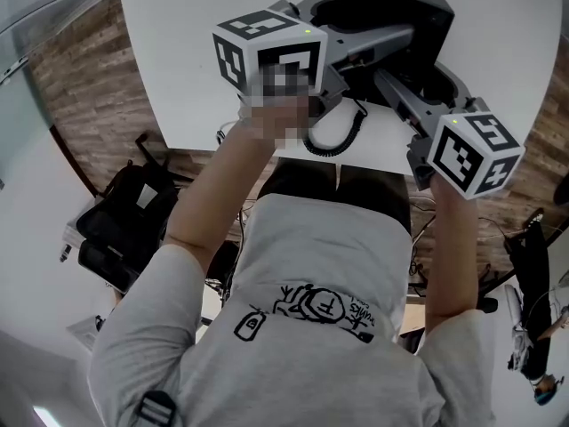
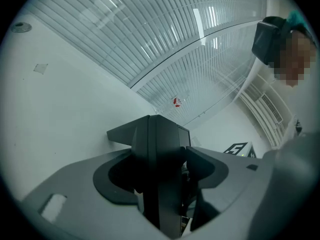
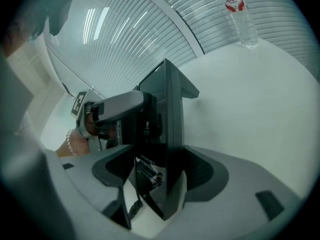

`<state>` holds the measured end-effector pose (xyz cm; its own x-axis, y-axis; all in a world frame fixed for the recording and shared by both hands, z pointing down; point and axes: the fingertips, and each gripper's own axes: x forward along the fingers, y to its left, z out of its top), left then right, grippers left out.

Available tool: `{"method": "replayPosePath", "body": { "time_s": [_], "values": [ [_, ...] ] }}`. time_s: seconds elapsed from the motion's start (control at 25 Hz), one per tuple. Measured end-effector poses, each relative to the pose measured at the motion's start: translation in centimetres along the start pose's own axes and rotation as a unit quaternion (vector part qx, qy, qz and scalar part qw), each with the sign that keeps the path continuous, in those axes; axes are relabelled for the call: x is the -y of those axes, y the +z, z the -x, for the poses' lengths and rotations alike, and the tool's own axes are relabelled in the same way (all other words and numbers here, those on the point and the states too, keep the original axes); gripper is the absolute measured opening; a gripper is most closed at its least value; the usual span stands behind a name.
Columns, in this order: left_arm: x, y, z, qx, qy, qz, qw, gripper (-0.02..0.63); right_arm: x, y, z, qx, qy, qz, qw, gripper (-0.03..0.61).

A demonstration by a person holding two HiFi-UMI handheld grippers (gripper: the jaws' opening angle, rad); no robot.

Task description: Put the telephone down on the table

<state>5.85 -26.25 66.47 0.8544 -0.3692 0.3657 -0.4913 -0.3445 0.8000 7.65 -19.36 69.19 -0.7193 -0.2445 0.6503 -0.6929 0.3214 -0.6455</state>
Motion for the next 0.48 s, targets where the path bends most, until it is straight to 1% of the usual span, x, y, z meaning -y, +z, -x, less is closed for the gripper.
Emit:
{"method": "replayPosePath", "body": {
  "time_s": [0.12,0.32,0.48],
  "values": [
    [-0.3,0.1,-0.2,0.000,0.002,0.002,1.0000,0.295,0.1,0.1,-0.2,0.000,0.007,-0.007,1.000,0.278],
    [-0.7,1.5,-1.7,-0.006,0.008,-0.005,0.9999,0.293,1.4,1.6,-0.4,-0.001,0.018,-0.019,1.000,0.278],
    [-0.6,0.4,-1.7,-0.005,0.000,-0.003,1.0000,0.290,1.3,0.6,-0.6,-0.001,0.025,-0.020,0.999,0.278]
  ]
}}
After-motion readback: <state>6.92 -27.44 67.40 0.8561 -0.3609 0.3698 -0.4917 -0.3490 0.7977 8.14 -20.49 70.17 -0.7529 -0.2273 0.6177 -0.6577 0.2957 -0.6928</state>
